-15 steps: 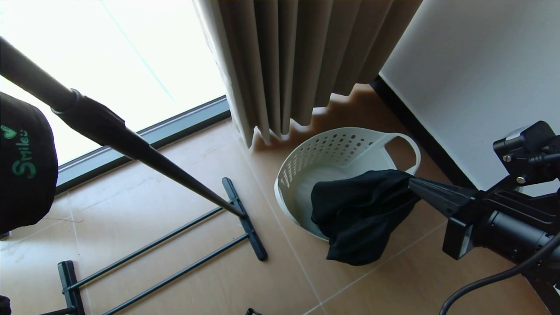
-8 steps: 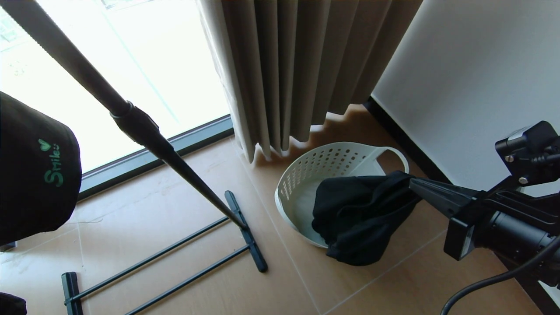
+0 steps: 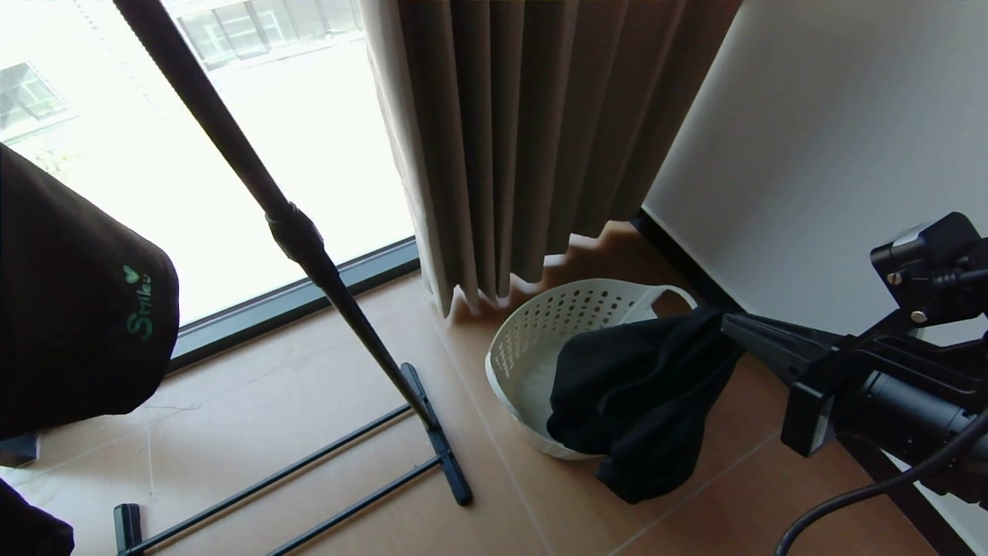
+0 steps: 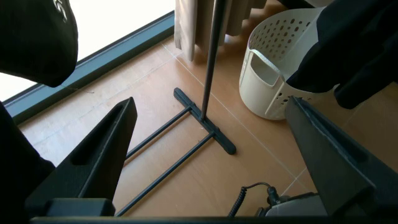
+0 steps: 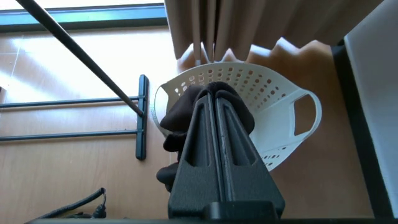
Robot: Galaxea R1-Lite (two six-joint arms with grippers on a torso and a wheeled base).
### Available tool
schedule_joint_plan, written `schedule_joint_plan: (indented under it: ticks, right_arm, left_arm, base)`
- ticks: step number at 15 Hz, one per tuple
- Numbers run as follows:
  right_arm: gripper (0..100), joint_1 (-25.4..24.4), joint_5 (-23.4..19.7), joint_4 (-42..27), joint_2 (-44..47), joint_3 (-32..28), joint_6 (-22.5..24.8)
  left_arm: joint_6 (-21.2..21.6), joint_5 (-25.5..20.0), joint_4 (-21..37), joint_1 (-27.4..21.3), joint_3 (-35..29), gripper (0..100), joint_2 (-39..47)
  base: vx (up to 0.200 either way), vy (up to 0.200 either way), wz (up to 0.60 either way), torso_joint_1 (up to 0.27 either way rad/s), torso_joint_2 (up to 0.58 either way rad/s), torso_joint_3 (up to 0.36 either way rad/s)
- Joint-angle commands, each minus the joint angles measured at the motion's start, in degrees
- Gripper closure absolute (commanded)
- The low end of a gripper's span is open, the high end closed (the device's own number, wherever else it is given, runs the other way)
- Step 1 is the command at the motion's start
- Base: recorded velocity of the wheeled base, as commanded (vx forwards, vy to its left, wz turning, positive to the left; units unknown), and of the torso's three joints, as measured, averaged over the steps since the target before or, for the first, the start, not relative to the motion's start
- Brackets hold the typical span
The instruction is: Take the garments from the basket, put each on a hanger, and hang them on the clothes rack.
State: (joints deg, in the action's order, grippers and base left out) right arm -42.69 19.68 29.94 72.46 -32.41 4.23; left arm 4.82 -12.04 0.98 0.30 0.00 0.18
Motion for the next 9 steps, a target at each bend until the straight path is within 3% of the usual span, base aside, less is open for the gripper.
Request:
schedule_joint_plan:
  ticks: [1,9]
  right_arm:
    - [100,0.0,0.0,0.0,0.3,0.0,0.0]
    - [100,1.0,-0.1,-0.1,0.0,0.2,-0.1]
  left_arm:
    - [0.0,0.0,0.0,0.0,0.0,0,0.1]
    - [0.0,0.0,0.0,0.0,0.0,0,0.1]
  base:
    - [0.000,0.000,0.00,-0.002,0.00,0.212]
    - [0.000,0.000,0.00,0.004,-0.01,0.190]
